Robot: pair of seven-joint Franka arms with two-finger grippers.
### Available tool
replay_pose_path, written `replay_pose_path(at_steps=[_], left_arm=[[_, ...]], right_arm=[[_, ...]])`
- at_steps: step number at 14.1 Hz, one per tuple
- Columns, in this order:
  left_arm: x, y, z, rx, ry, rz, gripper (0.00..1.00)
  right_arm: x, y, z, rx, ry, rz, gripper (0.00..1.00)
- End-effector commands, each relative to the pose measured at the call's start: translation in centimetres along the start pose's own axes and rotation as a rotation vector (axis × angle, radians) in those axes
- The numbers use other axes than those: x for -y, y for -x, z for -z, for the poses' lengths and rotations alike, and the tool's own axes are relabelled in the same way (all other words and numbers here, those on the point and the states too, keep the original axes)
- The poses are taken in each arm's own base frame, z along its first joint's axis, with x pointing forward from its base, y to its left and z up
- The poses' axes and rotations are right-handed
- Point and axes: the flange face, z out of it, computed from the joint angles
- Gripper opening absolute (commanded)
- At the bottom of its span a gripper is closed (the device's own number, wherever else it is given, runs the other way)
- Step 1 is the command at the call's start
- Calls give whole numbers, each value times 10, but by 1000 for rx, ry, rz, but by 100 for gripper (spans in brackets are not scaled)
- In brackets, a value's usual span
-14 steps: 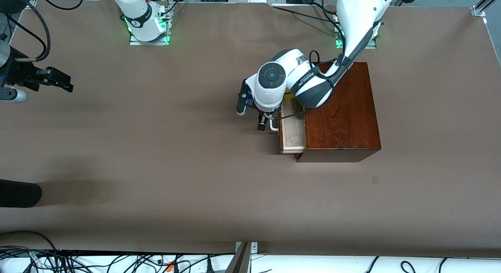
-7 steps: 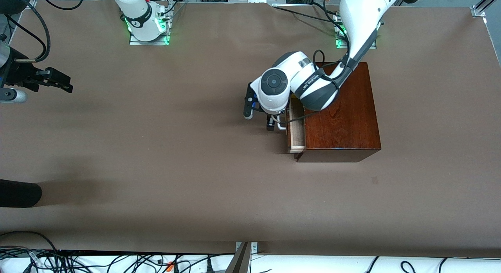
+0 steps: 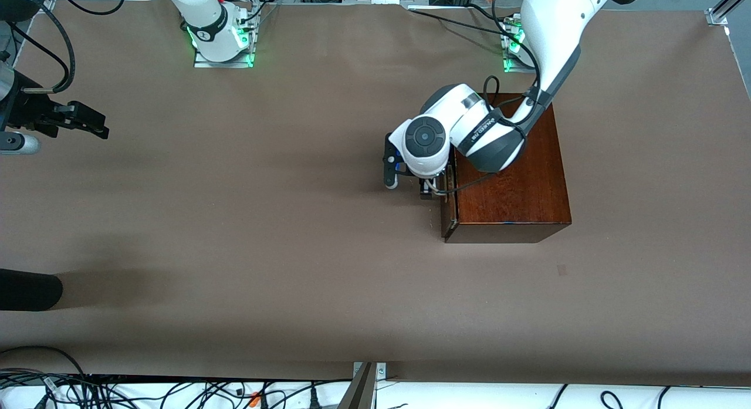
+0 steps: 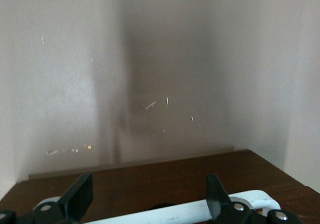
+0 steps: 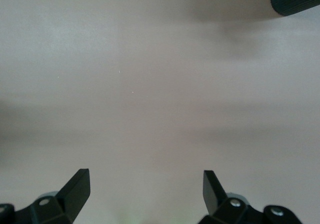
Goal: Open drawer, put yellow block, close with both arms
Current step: 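Push the drawer front with the left gripper into the box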
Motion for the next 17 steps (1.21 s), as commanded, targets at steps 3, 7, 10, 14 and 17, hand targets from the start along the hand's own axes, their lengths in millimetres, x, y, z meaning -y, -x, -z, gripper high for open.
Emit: replay_pose_path(at_steps=[3, 7, 10, 14, 17], left_arm=[[-1, 23, 24, 57, -29, 19, 100], [-2, 20, 28, 27, -19, 38, 100], [-12, 8, 50, -47, -2, 122, 100], [-30, 6, 87, -165, 63, 233, 100], [-27, 61, 126, -163, 103, 367, 100]], right_arm=[[-3, 4, 5, -7, 7, -14, 100], [-2, 3, 5, -10, 5, -14, 100], [-2, 3, 5, -13, 5, -14, 100], [-2, 2, 4, -10, 5, -14, 100], [-2, 3, 7, -13, 5, -14, 100]])
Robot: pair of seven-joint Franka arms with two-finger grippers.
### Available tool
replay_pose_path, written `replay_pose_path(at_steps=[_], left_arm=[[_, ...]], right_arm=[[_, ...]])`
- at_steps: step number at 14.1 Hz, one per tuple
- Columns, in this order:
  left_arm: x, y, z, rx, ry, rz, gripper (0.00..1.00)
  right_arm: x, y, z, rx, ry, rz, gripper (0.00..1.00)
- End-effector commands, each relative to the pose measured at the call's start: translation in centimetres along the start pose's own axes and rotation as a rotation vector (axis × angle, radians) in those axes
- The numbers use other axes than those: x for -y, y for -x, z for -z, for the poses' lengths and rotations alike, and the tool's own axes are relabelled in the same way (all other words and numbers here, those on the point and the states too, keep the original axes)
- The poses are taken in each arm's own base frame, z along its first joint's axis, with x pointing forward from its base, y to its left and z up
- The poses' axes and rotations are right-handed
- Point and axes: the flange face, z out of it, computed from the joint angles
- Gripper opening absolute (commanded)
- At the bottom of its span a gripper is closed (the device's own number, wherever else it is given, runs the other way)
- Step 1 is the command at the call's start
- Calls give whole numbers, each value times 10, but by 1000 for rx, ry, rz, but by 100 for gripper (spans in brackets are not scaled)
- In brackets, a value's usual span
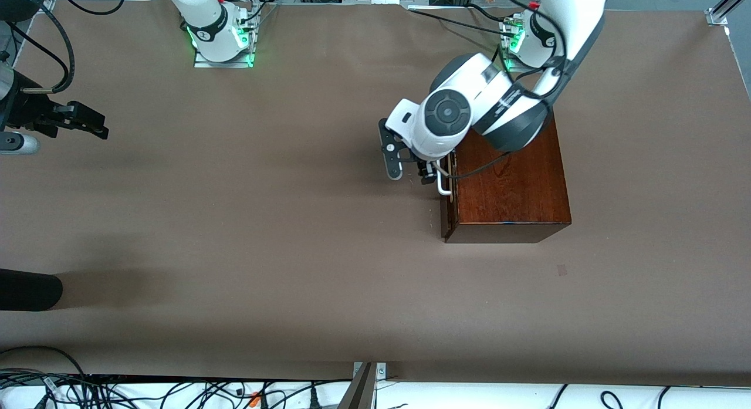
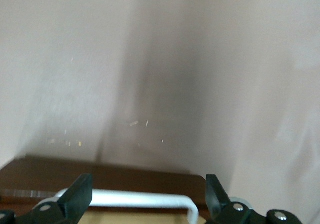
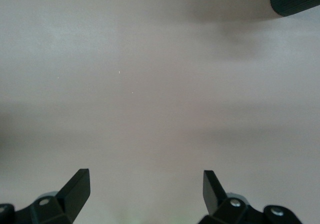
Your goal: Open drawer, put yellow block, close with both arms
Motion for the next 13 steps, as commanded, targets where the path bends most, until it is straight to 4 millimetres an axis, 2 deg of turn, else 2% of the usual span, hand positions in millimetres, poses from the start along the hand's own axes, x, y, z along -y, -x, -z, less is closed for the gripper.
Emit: replay_pose_path(at_steps=[1, 4, 6, 8, 9, 11, 13], left_arm=[[13, 61, 58, -4, 46, 153, 100], [18, 125, 114, 22, 21, 304, 100], [30, 169, 140, 22, 7, 427, 100], [40, 203, 159, 26, -13, 498, 100], [43, 219, 178, 40, -51, 524, 100], [39, 238, 197, 74, -137, 567, 100], [36, 274, 214, 54, -196, 657, 100]], right_arm=[[-2, 3, 7, -12, 5, -13, 100], [-2, 3, 7, -12, 5, -13, 100], [-2, 3, 7, -12, 5, -12, 100], [-2, 2, 6, -12, 6, -13, 100], [-2, 2, 6, -12, 6, -13, 100], [-2, 2, 6, -16, 5, -13, 100], [-2, 2, 6, -16, 5, -13, 100]])
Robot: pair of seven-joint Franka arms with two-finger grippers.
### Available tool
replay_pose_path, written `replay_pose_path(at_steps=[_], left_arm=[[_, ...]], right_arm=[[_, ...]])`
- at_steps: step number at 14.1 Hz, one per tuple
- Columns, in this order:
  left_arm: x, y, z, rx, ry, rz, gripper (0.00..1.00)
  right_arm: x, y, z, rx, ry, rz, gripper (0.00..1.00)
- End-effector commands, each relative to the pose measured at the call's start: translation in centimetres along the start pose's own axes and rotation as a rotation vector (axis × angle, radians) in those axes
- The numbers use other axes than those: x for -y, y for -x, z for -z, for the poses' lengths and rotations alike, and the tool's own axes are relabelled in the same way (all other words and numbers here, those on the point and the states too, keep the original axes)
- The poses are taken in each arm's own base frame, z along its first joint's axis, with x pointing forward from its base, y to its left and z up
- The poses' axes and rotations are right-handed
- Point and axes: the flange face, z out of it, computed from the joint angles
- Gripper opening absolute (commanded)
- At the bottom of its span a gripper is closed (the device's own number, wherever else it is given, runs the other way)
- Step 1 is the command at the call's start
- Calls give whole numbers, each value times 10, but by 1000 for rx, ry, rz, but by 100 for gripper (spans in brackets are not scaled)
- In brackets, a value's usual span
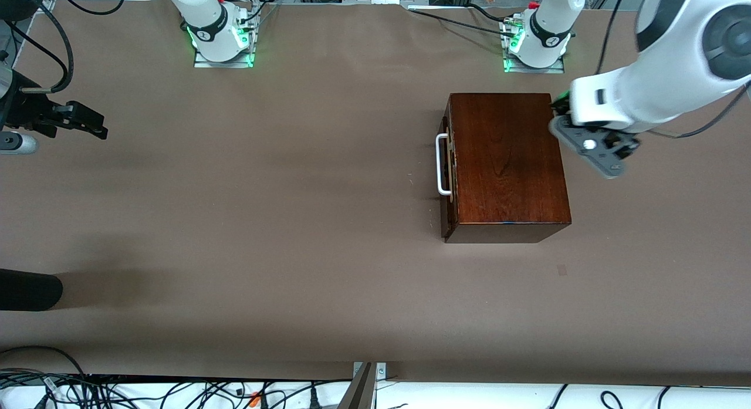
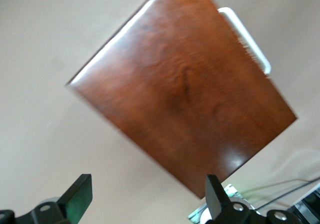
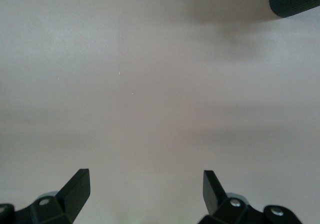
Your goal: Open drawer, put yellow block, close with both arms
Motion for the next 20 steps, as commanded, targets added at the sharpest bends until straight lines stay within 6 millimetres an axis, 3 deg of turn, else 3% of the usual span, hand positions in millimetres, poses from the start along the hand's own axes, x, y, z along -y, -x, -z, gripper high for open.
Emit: replay_pose_path(at_steps=[1, 5, 12, 20], left_arm=[[14, 41, 26, -62, -87, 133, 100], [39, 76, 41, -194, -106, 507, 100], [84, 110, 26, -193, -9, 698, 100], [80, 107, 27, -141, 14, 698, 100]], right_arm=[[-1, 2, 5, -11, 6, -12, 100], [-1, 2, 5, -14, 6, -12, 100], [-1, 2, 6, -15, 6, -12, 100], [-1, 2, 6, -15, 6, -12, 100]])
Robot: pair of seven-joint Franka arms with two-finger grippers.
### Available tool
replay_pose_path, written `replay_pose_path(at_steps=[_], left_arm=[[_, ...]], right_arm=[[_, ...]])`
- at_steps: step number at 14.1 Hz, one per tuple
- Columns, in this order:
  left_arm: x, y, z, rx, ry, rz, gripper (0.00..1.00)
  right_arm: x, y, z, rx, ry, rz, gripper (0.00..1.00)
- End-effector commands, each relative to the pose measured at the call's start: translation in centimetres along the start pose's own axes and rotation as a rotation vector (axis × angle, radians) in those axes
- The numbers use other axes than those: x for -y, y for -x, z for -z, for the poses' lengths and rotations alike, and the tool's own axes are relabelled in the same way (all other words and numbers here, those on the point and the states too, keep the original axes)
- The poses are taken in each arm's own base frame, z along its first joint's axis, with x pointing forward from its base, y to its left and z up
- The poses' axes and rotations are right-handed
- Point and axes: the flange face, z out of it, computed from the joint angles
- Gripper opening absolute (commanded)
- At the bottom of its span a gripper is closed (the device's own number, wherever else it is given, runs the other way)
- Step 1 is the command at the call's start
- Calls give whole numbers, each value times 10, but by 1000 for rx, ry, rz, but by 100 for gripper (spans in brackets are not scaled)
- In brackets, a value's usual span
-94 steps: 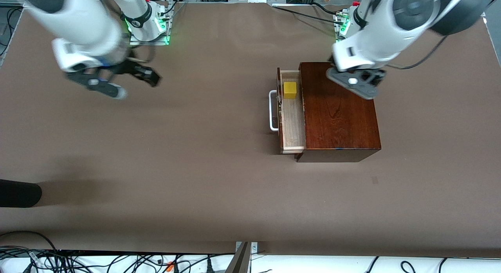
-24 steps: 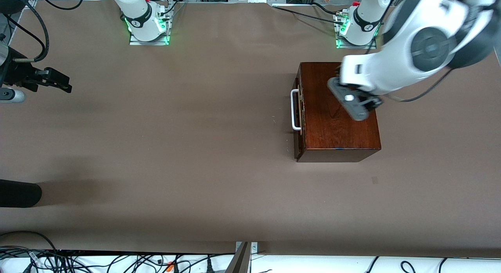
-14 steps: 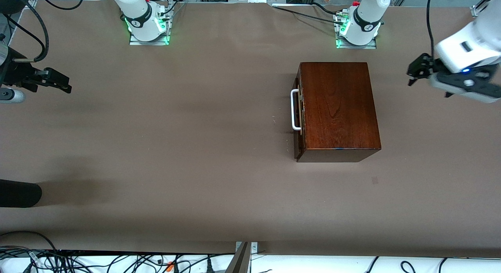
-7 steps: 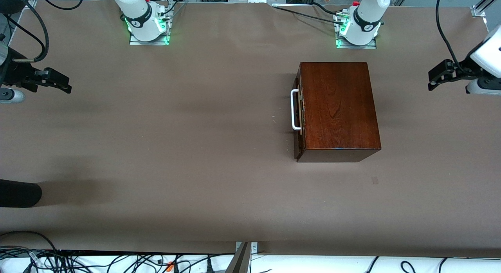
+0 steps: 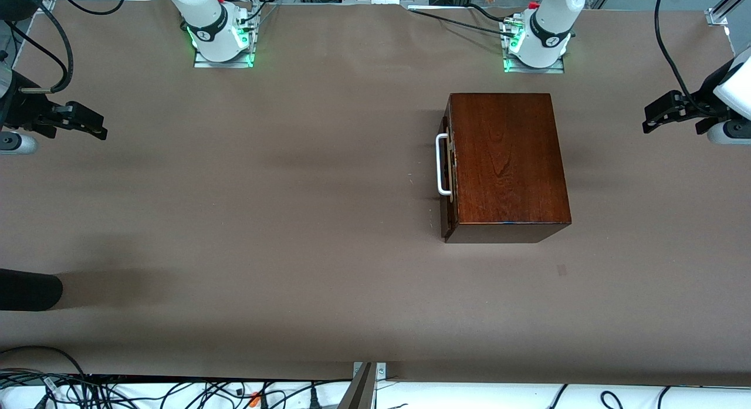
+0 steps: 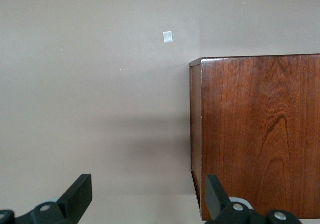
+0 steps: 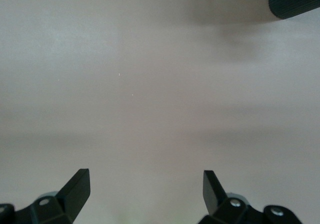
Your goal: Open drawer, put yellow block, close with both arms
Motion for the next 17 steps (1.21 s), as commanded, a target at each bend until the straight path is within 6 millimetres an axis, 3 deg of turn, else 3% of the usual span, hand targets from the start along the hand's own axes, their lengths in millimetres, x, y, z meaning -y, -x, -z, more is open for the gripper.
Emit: replay_pose_path(at_steps=[1, 17], left_arm=[[-4, 1, 6, 3, 17, 4, 100], [-10, -3, 9, 1, 9, -11, 100]], right_arm=[[-1, 2, 5, -10, 6, -12, 100], [-1, 2, 5, -10, 6, -12, 100]])
